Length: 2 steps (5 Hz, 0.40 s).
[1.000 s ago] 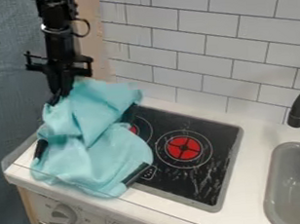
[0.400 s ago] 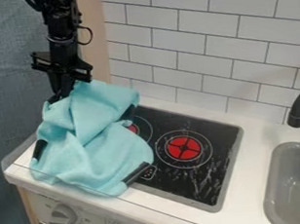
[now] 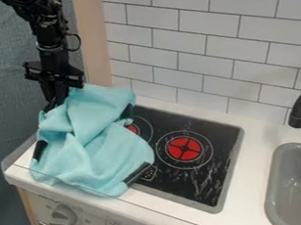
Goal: Unfold the cloth right to left
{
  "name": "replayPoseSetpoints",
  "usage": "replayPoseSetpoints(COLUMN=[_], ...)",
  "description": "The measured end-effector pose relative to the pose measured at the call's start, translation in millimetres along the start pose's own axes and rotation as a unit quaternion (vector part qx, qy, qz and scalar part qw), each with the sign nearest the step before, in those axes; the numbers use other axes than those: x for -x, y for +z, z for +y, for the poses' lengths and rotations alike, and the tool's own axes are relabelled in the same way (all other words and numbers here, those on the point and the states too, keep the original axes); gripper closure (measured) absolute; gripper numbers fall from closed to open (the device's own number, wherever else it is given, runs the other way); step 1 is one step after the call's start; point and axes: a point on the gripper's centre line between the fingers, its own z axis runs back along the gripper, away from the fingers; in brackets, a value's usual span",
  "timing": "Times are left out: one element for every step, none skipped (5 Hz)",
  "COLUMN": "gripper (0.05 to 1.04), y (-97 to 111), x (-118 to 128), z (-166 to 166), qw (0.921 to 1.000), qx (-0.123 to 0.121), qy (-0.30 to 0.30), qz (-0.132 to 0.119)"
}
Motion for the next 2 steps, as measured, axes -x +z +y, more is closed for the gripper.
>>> replayPoseSetpoints(gripper=[0.457,0.148], y=[1.0,1.8], x=[3.7,1.3], z=[1.2,2.4], qw=[0.9999,0.9998], qx=[-0.003,-0.004], qy=[0.010,0.015], qz=[0.014,0.008])
